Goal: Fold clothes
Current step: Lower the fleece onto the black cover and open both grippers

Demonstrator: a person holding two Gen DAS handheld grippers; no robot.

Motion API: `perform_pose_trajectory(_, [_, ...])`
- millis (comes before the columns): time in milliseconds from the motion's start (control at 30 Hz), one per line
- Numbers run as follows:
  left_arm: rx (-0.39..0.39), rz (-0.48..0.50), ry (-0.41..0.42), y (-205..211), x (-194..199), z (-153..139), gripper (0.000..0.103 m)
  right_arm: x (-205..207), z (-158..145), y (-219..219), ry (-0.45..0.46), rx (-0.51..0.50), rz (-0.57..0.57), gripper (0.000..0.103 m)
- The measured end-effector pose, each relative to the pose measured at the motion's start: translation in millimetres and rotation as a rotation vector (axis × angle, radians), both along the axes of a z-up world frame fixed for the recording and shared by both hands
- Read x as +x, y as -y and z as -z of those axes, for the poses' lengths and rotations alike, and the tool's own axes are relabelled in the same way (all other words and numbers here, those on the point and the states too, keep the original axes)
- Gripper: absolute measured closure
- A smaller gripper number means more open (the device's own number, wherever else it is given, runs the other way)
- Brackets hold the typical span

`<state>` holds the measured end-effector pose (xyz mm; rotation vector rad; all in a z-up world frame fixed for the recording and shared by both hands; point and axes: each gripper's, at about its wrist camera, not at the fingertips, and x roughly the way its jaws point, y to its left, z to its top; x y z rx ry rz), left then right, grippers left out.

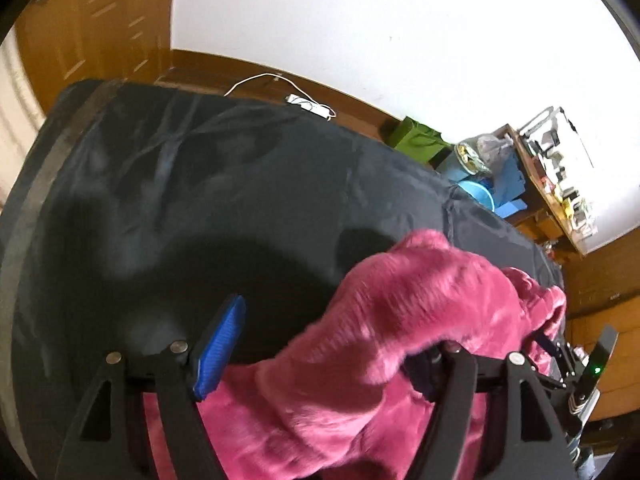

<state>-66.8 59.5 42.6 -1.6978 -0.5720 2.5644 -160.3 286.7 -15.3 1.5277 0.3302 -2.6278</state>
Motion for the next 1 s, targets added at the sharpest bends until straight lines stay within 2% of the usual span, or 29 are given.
perform_pose_trajectory(100, [-0.033,0.005,0.021,-7,-15,12,0.026,-20,15,4,0.012,0.024,-0.008,0.032])
perform_pose_trajectory(200, [-0.048,-0.065,0.060,5,-18,29,0.026,-27,23,-1,0.005,0.012,0.037,0.030])
perform_pose_trajectory(267, [-0.035,-0.135,0.104,18,-15,44,0.026,-27,22,-4,-0.018,0.032,0.083,0.028])
perform_pose_trajectory(367, [0.010,-0.183,0.136,31,-11,61,0.022,-32,21,-15,-0.056,0.074,0.180,0.027])
perform_pose_trajectory(500, [-0.035,-0.134,0.134,23,-8,60,0.021,-44,21,-27,-0.030,0.042,0.257,0.026])
perform_pose_trajectory(567, [-0.047,-0.083,0.143,18,-4,55,0.021,-46,20,-31,-0.018,0.060,0.240,0.026])
perform_pose_trajectory(633, [-0.027,-0.039,0.138,18,7,48,0.021,-45,17,-39,-0.002,0.073,0.226,0.026])
perform_pose_trajectory(700, [-0.002,-0.008,0.125,20,21,41,0.021,-35,11,-48,0.010,0.054,0.215,0.026])
perform_pose_trajectory(833, [-0.020,0.052,0.088,22,58,30,0.021,-20,4,-64,0.017,0.002,0.173,0.026])
perform_pose_trajectory(900, [-0.032,0.085,0.073,20,73,30,0.021,-14,3,-65,0.023,-0.016,0.166,0.025])
perform_pose_trajectory(1000, [-0.051,0.120,0.093,19,91,40,0.020,1,0,-59,0.018,-0.019,0.147,0.025])
